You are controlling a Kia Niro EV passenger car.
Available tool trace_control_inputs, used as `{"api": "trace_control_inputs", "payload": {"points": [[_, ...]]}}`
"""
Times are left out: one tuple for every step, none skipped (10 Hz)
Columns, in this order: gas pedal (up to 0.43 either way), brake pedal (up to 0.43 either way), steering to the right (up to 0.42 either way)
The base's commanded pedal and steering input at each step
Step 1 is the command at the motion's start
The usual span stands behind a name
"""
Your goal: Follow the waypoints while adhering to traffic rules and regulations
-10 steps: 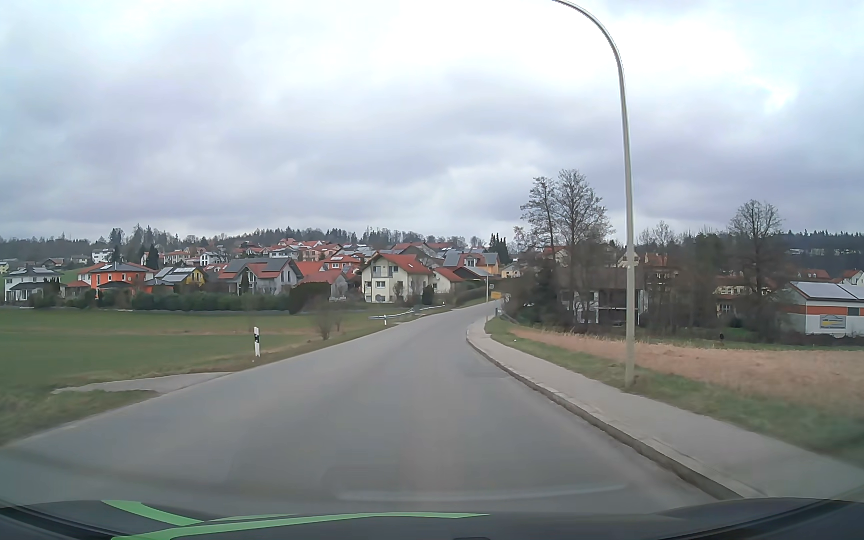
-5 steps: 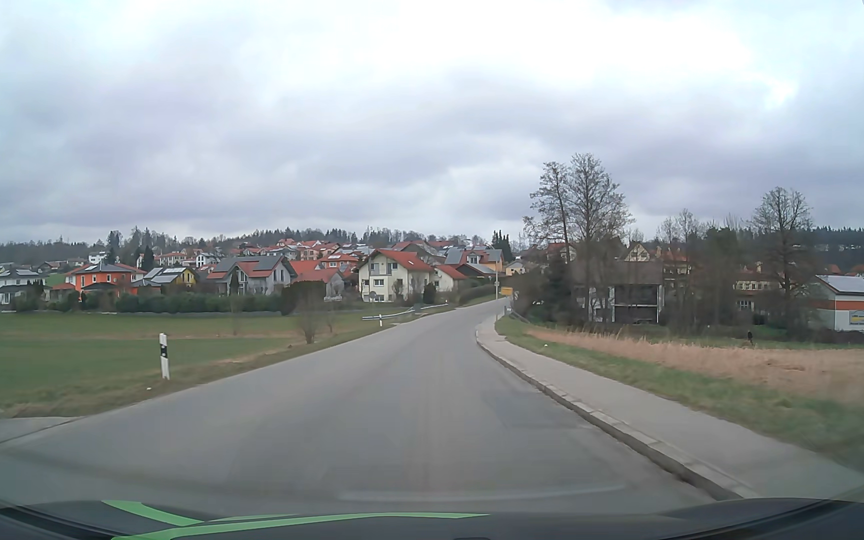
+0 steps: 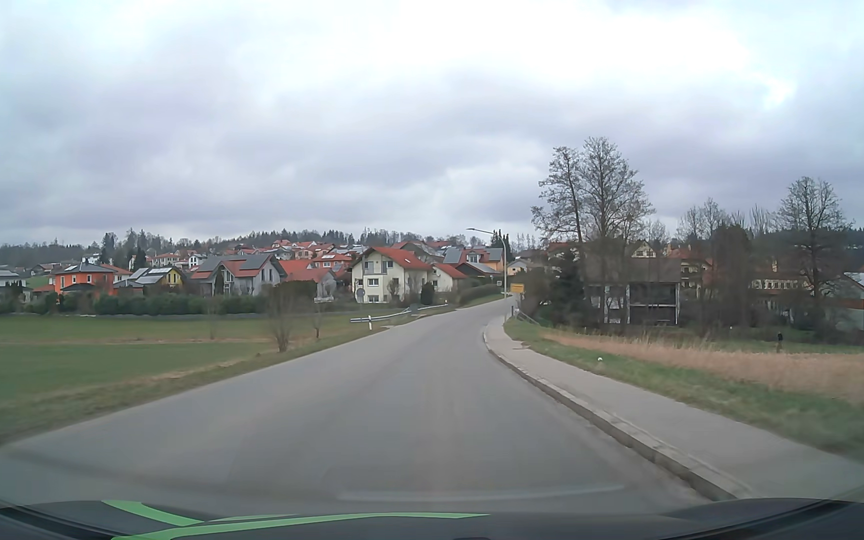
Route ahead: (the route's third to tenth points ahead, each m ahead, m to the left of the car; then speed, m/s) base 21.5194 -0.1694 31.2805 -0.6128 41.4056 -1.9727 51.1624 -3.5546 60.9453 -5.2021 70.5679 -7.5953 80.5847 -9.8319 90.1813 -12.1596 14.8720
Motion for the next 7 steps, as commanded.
{"api": "trace_control_inputs", "payload": {"points": [[0.047,0.0,0.006],[0.047,0.0,0.006],[0.047,0.0,0.006],[0.047,0.0,0.006],[0.047,0.0,0.006],[0.047,0.0,0.006],[0.047,0.0,0.007]]}}
